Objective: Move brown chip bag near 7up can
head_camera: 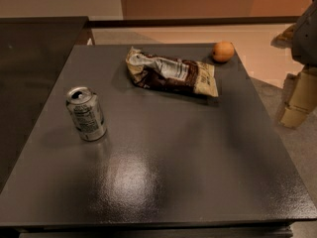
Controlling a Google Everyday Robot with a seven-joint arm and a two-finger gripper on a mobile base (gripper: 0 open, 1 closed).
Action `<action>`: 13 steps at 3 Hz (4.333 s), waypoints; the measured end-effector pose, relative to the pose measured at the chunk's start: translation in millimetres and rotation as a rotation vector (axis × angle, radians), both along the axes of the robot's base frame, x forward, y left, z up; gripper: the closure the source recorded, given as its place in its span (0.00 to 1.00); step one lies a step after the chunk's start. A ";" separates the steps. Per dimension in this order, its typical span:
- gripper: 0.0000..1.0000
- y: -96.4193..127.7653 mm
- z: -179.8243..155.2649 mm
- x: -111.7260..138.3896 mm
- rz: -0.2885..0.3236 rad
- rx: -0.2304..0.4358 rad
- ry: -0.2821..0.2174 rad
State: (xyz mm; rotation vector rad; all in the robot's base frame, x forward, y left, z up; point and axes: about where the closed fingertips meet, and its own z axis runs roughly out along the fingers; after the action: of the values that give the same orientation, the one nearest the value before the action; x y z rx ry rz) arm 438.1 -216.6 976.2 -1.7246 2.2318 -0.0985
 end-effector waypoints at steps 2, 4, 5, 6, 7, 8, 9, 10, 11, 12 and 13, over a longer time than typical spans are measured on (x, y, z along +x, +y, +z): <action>0.00 20.3 -9.8 29.5 0.000 0.072 -0.052; 0.00 71.6 -28.3 95.1 0.007 0.207 -0.128; 0.00 97.0 -38.6 123.8 0.011 0.236 -0.146; 0.00 115.5 -51.8 146.5 0.019 0.255 -0.144; 0.00 130.8 -73.0 165.0 0.030 0.261 -0.117; 0.00 142.1 -94.9 179.1 0.043 0.254 -0.084; 0.00 149.6 -111.5 186.7 0.056 0.233 -0.063; 0.00 147.9 -118.7 194.0 0.050 0.214 -0.058; 0.19 144.4 -119.2 197.5 0.038 0.201 -0.063; 0.42 142.0 -113.4 197.8 0.026 0.196 -0.069; 0.64 139.4 -109.0 195.8 0.017 0.189 -0.071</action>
Offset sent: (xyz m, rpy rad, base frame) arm 0.0680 0.0406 -0.0228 0.1676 -0.1053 -0.0102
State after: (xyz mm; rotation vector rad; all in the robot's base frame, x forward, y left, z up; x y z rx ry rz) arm 633.9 -77.3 867.3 -1.6138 2.1016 0.0530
